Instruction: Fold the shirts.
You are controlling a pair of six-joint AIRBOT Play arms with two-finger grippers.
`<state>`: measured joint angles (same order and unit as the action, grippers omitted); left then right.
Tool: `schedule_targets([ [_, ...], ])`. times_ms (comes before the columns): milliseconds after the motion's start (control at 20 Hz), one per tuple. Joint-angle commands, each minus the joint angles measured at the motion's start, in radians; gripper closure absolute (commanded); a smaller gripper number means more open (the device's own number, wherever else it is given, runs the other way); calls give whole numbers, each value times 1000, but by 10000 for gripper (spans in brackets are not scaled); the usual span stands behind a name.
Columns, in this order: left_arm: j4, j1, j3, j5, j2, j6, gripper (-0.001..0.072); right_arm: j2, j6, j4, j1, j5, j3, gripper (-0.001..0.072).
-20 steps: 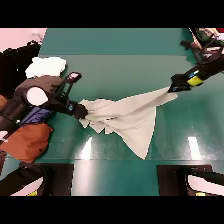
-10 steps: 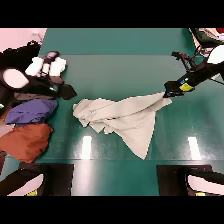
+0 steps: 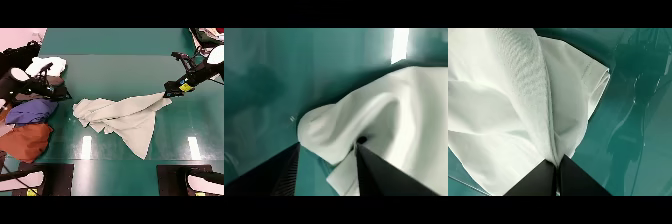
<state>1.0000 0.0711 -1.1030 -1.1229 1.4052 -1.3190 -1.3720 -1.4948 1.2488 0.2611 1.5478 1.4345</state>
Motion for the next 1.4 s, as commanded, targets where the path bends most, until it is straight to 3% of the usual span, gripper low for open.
schedule_targets([
  [0, -90, 10, -1, -40, 121, 20, 271, -1, 0, 0, 1, 5, 0, 696],
  [550, -59, -77, -1, 23, 140, 45, 275, -1, -1, 0, 1, 5, 0, 697],
  [600, -59, -88, -2, 35, 140, 44, 373, -1, -1, 0, 1, 6, 0, 696],
  [650, -65, -88, -3, 38, 140, 44, 563, -1, -1, 0, 1, 7, 0, 696],
  [700, -65, -85, -7, 37, 138, 42, 680, -1, -1, 0, 1, 7, 0, 696],
  [900, -61, -13, -126, 14, 58, 20, 681, 0, 0, 3, 0, 15, 93, 697],
  [1150, -61, 108, -423, 14, -238, 18, 680, 0, 0, 4, 0, 53, 461, 697],
  [1350, -53, 127, -629, 15, -439, 18, 680, 33, 0, 4, 0, 51, 709, 697],
])
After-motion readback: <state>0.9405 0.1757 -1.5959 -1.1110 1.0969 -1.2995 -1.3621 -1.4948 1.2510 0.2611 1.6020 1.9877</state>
